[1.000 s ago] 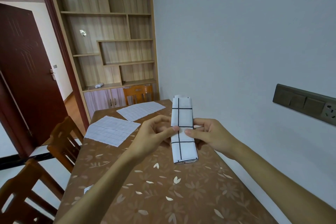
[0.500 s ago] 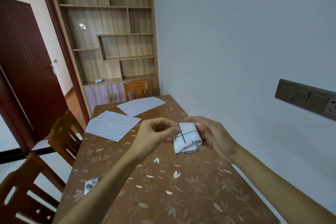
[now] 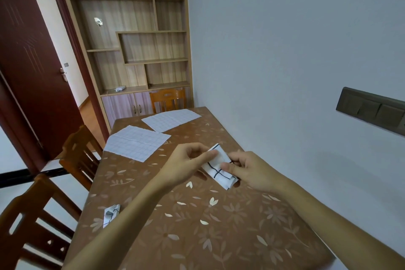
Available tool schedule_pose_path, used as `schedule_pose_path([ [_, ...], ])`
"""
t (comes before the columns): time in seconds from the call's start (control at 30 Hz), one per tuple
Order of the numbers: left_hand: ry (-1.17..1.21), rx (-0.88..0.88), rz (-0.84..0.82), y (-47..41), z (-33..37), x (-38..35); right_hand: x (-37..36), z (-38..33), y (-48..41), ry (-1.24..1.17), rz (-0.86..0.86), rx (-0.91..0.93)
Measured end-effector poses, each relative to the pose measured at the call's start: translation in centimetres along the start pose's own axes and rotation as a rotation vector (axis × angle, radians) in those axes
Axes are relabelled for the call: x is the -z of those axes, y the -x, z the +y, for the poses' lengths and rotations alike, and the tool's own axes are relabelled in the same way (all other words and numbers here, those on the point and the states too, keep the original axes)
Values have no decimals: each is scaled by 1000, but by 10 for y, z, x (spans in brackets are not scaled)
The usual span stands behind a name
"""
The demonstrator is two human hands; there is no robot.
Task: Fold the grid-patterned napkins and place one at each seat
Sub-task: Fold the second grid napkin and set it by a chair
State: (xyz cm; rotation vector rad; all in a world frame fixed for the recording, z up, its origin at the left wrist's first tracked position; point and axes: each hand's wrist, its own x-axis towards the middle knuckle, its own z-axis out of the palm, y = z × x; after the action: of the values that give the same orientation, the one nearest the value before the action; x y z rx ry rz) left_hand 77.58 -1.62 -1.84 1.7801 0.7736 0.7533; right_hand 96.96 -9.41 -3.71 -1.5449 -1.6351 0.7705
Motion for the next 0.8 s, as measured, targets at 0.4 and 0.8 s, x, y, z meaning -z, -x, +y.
schedule_pose_path([
  [0.4,-72,29,305,11,-77,-42,-62,45,0,212,198,-94],
  [0.8,132,382,447,53,-195,-82,-133,130,20,-524,-37,-635],
])
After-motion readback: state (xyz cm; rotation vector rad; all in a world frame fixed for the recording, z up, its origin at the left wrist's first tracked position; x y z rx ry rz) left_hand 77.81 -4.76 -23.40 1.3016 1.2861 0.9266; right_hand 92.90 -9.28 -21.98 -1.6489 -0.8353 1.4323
